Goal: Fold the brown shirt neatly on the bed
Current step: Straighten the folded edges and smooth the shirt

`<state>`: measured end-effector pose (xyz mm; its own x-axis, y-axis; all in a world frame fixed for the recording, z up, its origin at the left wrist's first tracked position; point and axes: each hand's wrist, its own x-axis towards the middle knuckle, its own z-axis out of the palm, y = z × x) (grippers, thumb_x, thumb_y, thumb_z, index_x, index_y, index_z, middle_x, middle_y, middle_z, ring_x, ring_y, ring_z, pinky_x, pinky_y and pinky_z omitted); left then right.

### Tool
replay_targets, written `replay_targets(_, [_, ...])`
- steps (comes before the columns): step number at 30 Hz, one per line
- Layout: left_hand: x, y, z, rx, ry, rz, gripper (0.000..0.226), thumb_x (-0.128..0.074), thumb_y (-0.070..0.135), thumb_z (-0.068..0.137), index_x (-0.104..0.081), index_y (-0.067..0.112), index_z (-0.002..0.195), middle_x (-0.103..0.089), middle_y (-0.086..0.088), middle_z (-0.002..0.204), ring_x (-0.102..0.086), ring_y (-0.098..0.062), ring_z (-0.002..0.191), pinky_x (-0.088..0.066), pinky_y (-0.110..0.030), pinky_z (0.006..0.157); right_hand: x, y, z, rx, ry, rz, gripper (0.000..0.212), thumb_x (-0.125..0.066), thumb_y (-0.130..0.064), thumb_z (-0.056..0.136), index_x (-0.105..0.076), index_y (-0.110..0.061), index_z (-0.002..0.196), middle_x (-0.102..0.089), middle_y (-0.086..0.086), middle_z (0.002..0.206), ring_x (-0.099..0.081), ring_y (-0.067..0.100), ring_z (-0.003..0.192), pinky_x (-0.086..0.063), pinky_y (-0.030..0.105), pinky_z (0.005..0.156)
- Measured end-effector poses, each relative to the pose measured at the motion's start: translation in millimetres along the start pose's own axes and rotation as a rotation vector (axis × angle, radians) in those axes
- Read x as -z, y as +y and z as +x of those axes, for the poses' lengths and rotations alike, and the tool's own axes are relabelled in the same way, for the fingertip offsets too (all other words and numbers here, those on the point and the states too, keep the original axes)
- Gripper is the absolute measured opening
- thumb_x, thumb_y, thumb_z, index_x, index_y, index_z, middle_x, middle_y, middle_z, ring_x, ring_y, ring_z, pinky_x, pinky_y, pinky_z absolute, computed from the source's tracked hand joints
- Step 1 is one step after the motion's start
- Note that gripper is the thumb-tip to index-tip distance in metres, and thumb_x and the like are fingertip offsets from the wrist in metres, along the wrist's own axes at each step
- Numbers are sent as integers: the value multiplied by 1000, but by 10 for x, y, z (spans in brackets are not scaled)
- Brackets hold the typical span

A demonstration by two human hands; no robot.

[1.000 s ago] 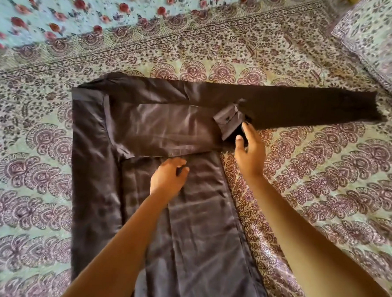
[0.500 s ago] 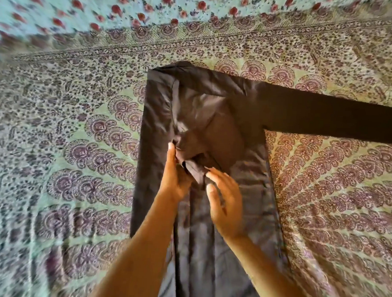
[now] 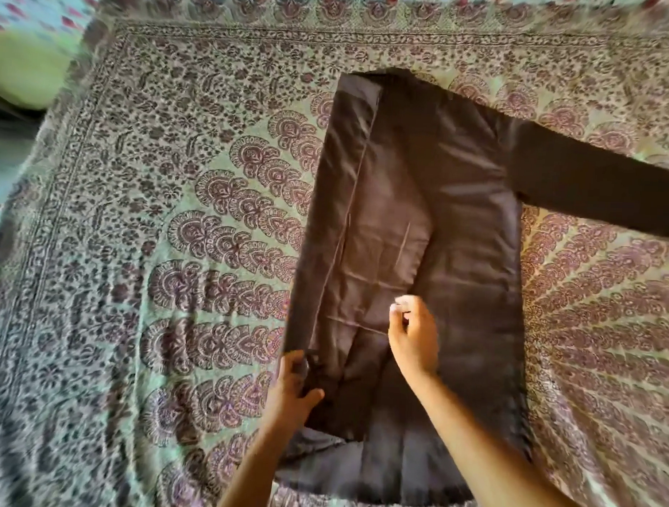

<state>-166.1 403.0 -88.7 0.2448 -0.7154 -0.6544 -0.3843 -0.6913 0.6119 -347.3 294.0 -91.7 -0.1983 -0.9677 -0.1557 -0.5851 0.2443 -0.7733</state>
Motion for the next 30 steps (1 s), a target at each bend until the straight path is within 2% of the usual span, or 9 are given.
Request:
replay_targets(3, [-3,-36,12,-55,-119,196,68,-72,14,75,-37,20,133,-63,-5,104,-62,-23,87,-48,-26,70,-75,-40,42,-287,-36,11,37,-58,-22,88,-50,-3,118,-60,16,113,-57,34,103,-42,35,82])
replay_targets(5, [4,-1,21,-53,-131,195,53,-71,28,76,-48,14,121,-64,-7,101,-63,-26,92,-45,-28,72,-113,-65,95,-456,-129,46,45,-59,-25,88,-46,-3,125,-59,17,118,-55,32,110,-40,33,84])
replay_targets(7, [44,93,-6,-85,-37,150,32,-60,41,80,-57,14,96,-60,-3,77,-59,-23,76,-42,-31,65,-121,-102,136,-534,-183,148,44,-62,-22,87,-50,-1,123,-59,15,119,-55,30,111,-40,29,83])
replay_targets(11, [178,147,-30,-50,283,-117,29,-55,24,92,-48,19,64,-48,-2,55,-44,-19,54,-32,-30,51,-133,-192,142,-453,-171,415,9,-61,-8,87,-63,-3,94,-64,5,84,-57,14,75,-43,19,64])
replay_targets(13, [210,82,7,2,256,-104,27,-57,18,91,-48,21,65,-50,-1,57,-48,-21,58,-34,-31,55,-202,-165,130,-452,-216,413,20,-65,-13,85,-62,1,98,-63,6,83,-55,12,74,-44,21,67])
replay_targets(16, [187,54,39,52,17,76,12,-63,20,86,-53,21,80,-59,-2,71,-56,-20,71,-40,-27,62,-310,-59,86,-564,-251,392,35,-73,-21,77,-54,-10,105,-61,16,105,-56,20,89,-46,34,80])
replay_targets(22, [114,70,86,165,-53,-299,9,-66,12,83,-64,11,92,-70,-12,88,-67,-26,80,-57,-41,77,-217,-54,247,-490,-89,475,32,-65,0,80,-60,-2,111,-61,4,73,-55,19,76,-43,32,70])
replay_targets(25, [66,31,93,143,6,3,19,-70,19,81,-63,9,96,-65,-5,79,-61,-19,72,-50,-25,63,-213,-56,292,-524,-153,425,28,-68,-4,79,-62,-9,105,-62,0,72,-58,19,77,-46,35,73])
replay_targets(30, [168,33,91,127,26,244,25,-71,25,79,-61,13,98,-65,-2,81,-60,-19,78,-44,-24,69,-337,66,196,-499,-258,298,19,-74,-12,73,-62,0,81,-64,10,79,-58,22,75,-47,35,68])
